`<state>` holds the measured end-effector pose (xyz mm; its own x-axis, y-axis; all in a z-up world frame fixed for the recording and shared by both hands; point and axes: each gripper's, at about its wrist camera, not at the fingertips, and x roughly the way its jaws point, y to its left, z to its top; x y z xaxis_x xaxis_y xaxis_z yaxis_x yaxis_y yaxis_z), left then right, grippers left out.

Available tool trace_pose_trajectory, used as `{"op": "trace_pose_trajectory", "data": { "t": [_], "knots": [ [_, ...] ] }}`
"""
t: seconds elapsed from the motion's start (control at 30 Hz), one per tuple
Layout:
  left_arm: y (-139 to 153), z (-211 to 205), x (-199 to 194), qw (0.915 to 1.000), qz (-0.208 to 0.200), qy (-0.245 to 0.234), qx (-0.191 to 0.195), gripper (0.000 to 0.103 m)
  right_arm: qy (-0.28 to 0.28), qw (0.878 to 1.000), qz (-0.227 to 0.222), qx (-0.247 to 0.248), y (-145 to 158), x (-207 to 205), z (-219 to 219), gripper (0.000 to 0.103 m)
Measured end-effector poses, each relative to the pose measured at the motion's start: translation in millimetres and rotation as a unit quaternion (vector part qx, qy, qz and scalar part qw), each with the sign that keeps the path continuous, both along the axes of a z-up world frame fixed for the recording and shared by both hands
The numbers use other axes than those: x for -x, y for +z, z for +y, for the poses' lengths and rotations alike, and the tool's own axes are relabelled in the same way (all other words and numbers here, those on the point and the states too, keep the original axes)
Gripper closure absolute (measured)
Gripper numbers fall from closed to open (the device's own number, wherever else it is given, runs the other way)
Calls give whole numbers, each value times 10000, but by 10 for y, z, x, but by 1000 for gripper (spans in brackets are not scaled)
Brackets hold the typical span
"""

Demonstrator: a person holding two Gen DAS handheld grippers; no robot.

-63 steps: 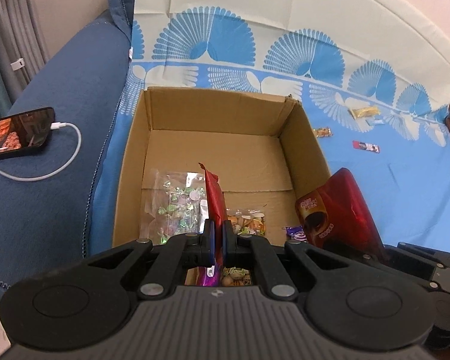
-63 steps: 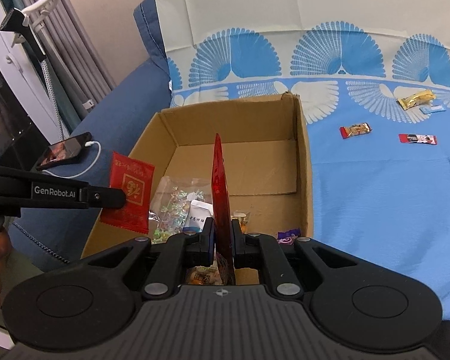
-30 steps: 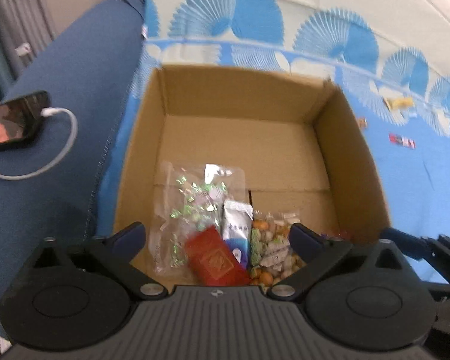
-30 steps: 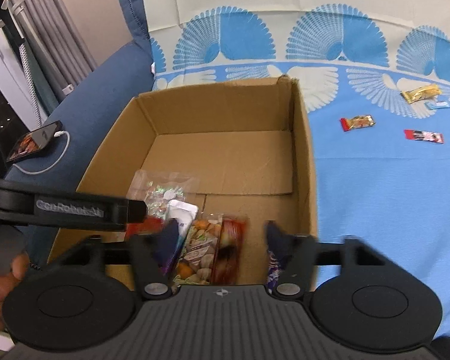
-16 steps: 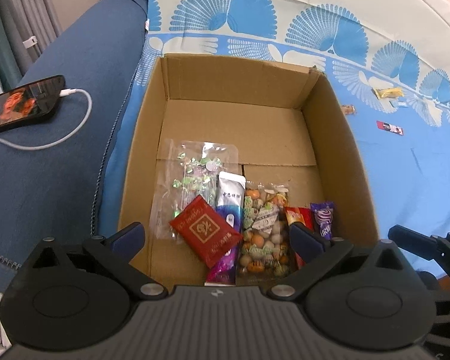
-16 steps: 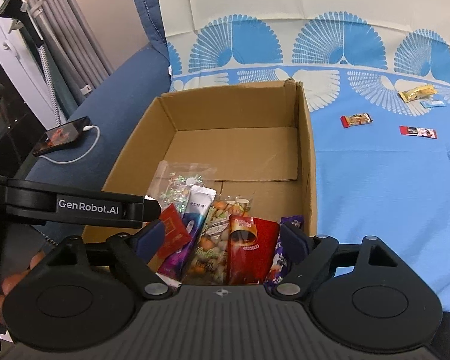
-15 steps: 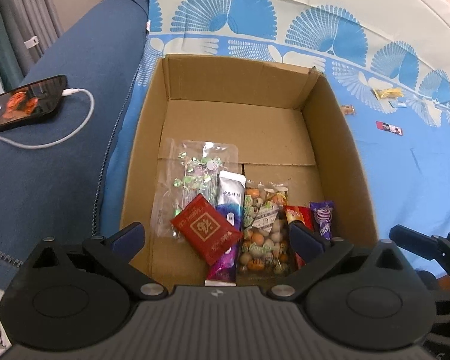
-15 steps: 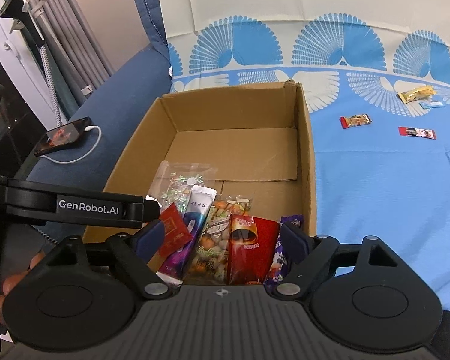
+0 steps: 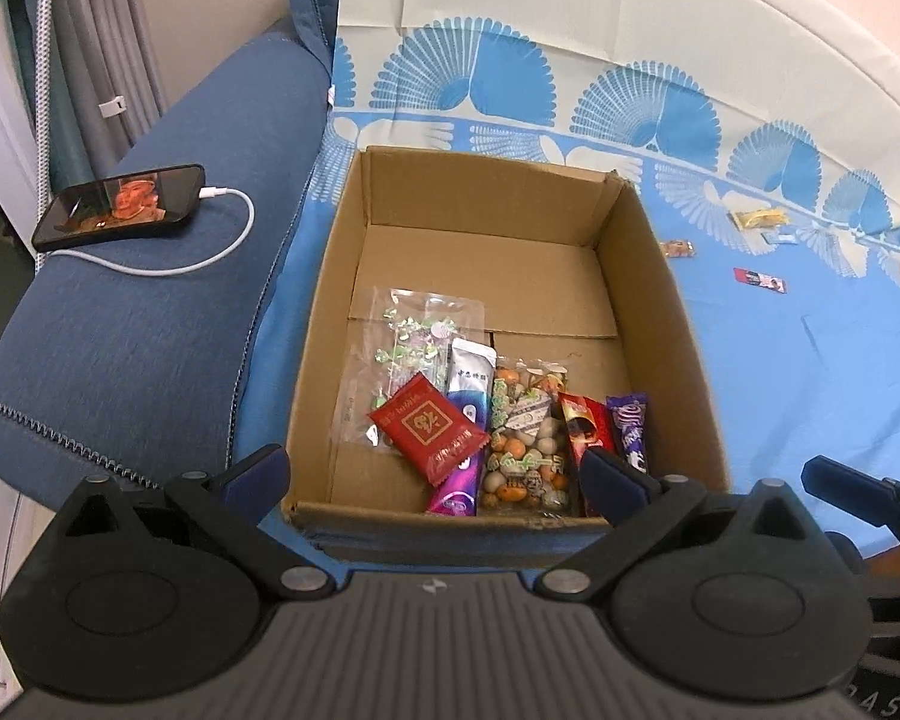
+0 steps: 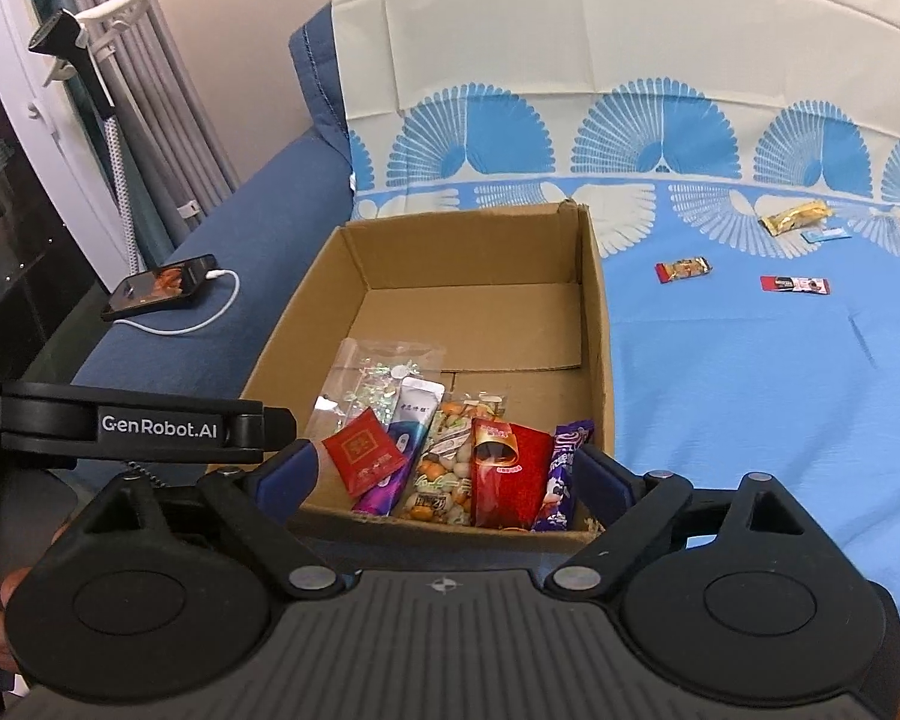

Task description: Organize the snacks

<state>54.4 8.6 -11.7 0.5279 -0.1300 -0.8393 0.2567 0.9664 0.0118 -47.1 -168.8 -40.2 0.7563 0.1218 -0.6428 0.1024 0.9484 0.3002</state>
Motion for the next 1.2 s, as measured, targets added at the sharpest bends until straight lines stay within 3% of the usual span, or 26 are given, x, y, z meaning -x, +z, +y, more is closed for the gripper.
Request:
{"op": "trace_pose_trajectory", "data": {
  "t": [0.6, 1.2],
  "knots": [
    [245, 27, 422, 9993, -380, 36, 43, 0, -118, 9992, -371, 75, 153, 389, 15, 2],
    [311, -50, 458, 9989, -463, 1, -17, 0, -163, 9986, -510, 32, 168, 478, -20, 1]
  ]
}}
